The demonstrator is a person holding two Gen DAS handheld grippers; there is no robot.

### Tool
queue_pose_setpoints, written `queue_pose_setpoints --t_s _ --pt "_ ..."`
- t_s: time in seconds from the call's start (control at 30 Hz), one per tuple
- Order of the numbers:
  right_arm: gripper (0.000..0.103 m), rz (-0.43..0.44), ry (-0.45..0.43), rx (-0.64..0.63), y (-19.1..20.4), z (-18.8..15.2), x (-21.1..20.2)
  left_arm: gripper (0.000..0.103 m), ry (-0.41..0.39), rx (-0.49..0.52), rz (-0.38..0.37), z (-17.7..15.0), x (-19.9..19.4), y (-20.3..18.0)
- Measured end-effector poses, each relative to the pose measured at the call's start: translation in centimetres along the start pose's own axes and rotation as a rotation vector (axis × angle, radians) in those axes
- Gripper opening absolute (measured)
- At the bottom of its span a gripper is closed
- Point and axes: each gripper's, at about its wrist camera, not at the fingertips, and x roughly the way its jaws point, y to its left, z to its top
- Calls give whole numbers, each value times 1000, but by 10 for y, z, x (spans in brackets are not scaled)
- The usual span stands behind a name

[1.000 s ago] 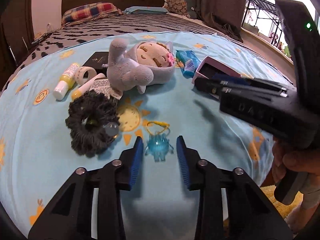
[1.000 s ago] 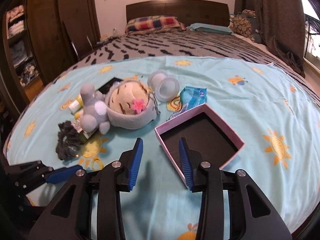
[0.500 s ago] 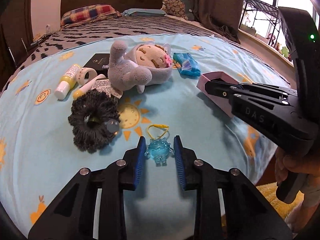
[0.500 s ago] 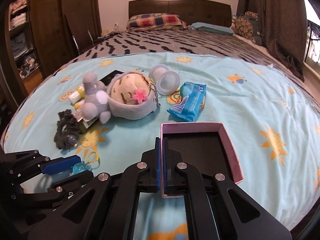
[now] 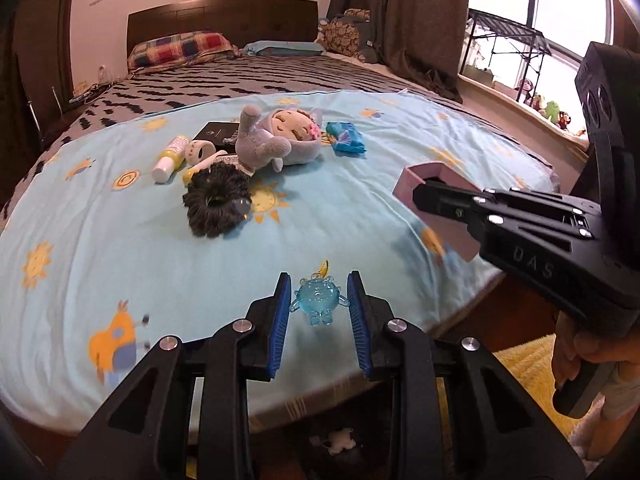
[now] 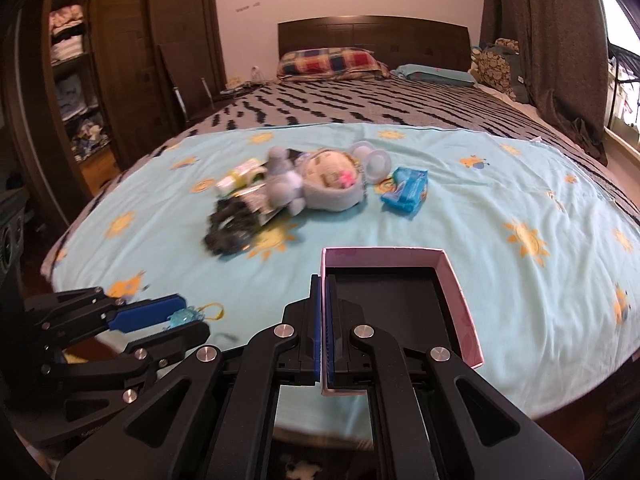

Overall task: Collect trash
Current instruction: 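Lower both held items into the bin and open both tools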

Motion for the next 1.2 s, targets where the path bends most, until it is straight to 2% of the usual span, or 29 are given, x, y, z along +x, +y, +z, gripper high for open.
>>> queue_pose_setpoints --t_s 0.23,0.43,0.73,0.97,1.2 --pt "3 43 23 15 18 -36 -29 27 1 2 -8 -30 -24 -8" --pt "3 55 88 48 21 -75 -34 27 54 -11 -24 -64 -24 -7" --pt "3 72 242 105 19 -134 1 27 194 -20 -42 -115 11 -9" --pt "3 95 341 178 9 -162 31 27 302 -68 -54 -149 52 1" --pt "3 99 425 214 10 -182 67 27 369 -75 -61 -165 79 3"
